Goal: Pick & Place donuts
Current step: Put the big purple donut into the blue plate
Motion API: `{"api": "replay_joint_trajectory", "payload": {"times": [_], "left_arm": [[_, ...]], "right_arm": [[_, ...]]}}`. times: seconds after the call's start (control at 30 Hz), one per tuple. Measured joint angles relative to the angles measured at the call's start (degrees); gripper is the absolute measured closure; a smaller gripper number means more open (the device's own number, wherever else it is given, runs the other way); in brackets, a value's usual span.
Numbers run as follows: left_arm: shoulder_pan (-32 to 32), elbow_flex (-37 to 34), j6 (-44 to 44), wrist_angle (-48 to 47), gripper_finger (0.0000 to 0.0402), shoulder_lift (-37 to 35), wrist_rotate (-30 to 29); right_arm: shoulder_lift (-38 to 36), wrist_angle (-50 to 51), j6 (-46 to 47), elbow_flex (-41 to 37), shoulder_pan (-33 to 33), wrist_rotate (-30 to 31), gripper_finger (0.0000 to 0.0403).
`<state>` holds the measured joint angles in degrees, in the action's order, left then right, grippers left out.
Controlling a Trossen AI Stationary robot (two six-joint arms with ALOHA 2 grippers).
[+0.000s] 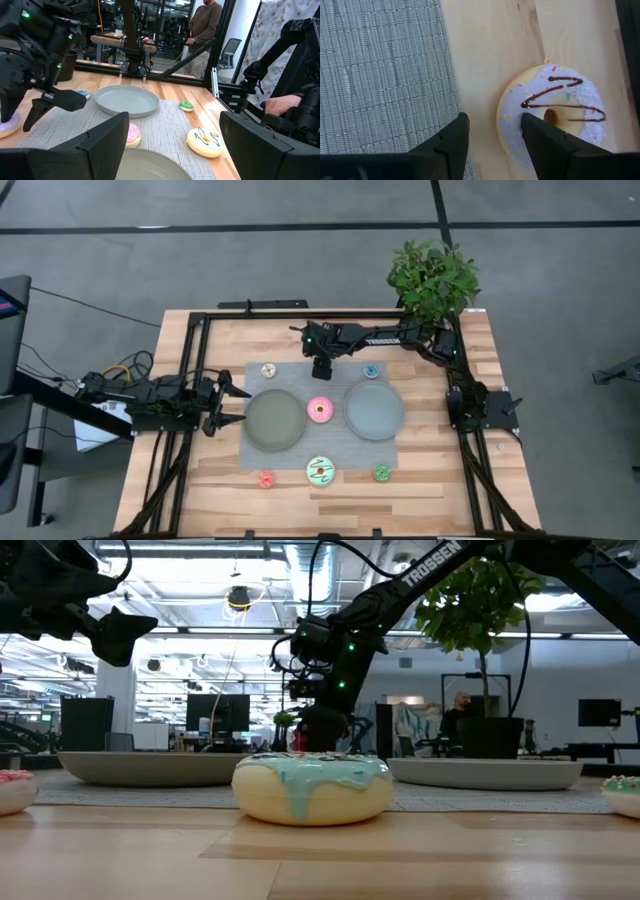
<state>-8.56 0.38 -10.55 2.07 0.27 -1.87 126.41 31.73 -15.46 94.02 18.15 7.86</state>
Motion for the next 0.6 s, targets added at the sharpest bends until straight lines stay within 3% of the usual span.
{"api": "replay_joint_trajectory", "payload": {"times": [0.6], "left_arm": [[0.00, 0.01, 0.39, 0.00, 0.0097, 0.00, -0.02]], "right_arm": [[-1.51, 1.48, 0.02, 0.00, -0.59, 2.58, 0.0202]]}}
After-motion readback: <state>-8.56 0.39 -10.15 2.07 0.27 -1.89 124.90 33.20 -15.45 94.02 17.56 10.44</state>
